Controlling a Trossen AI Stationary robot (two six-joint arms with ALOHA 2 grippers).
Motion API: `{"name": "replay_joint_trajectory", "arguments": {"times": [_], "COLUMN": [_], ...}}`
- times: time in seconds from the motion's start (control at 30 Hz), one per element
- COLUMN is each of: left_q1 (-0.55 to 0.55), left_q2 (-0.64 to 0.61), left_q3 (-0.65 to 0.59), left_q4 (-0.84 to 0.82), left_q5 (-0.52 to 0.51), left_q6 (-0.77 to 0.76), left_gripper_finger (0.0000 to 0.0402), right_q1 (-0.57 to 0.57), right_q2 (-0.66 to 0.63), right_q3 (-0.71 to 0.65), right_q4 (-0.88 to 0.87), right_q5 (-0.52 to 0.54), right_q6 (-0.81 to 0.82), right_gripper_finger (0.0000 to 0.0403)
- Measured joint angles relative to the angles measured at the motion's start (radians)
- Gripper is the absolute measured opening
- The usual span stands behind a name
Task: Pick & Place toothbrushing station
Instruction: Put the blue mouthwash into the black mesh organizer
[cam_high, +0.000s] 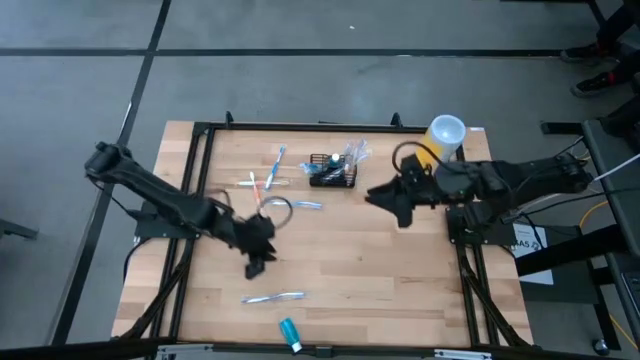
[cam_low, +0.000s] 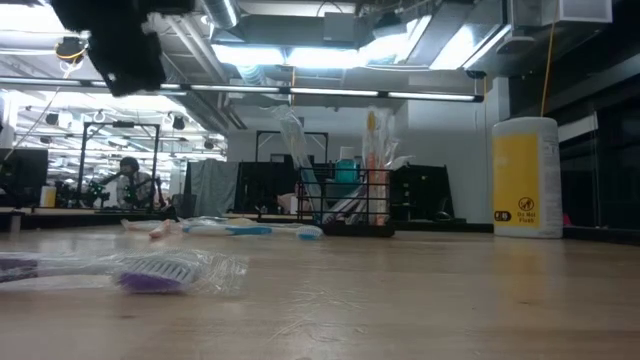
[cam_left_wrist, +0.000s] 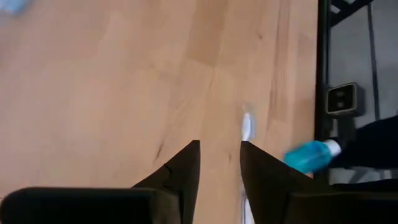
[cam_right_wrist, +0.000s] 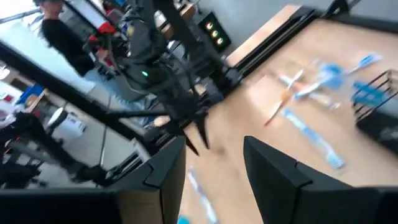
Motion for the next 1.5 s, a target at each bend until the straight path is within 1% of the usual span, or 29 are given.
{"name": "replay_joint_trajectory", "arguments": {"times": [0.1, 0.3, 0.4, 0.5, 0.6, 0.7, 0.77, 0.83, 1.0, 1.27, 1.4, 1.5], "left_q1": [-0.023, -0.061, -0.09, -0.136, -0.193, -0.257, -0.294, -0.318, -0.326, -0.324, -0.324, -0.32], "left_q2": [0.138, 0.371, 0.462, 0.524, 0.559, 0.574, 0.58, 0.588, 0.628, 0.676, 0.709, 0.733], "left_q3": [0.02, 0.145, 0.21, 0.27, 0.325, 0.389, 0.419, 0.44, 0.49, 0.493, 0.493, 0.493], "left_q4": [0.094, 0.123, 0.122, 0.121, 0.098, 0.044, 0.012, 0.017, 0.011, 0.02, 0.023, 0.045], "left_q5": [-0.013, -0.025, 0.0, 0.046, 0.063, 0.051, 0.028, -0.003, -0.015, -0.024, -0.028, -0.027], "left_q6": [-0.043, -0.068, -0.036, 0.004, 0.081, 0.184, 0.271, 0.358, 0.486, 0.656, 0.741, 0.76], "left_gripper_finger": [0.0126, 0.0152, 0.0159, 0.0164, 0.0166, 0.0166, 0.0167, 0.0167, 0.017, 0.0187, 0.0192, 0.0192], "right_q1": [0.07, 0.205, 0.254, 0.294, 0.333, 0.368, 0.385, 0.398, 0.413, 0.448, 0.452, 0.452], "right_q2": [-0.009, -0.014, -0.014, -0.013, -0.013, -0.013, -0.013, -0.013, -0.013, -0.013, -0.013, -0.013], "right_q3": [0.0, 0.0, 0.0, 0.0, 0.0, 0.0, 0.0, 0.0, 0.0, 0.0, 0.0, 0.0], "right_q4": [-0.005, -0.003, -0.003, -0.003, -0.003, -0.003, -0.003, -0.003, -0.004, -0.003, -0.003, -0.003], "right_q5": [0.027, 0.111, 0.137, 0.149, 0.179, 0.214, 0.231, 0.254, 0.294, 0.367, 0.37, 0.37], "right_q6": [0.026, 0.036, 0.03, 0.033, 0.034, 0.034, 0.032, 0.026, 0.026, 0.054, 0.078, 0.091], "right_gripper_finger": [0.0164, 0.0164, 0.0164, 0.0164, 0.0164, 0.0164, 0.0164, 0.0164, 0.0164, 0.0164, 0.0164, 0.0164]}}
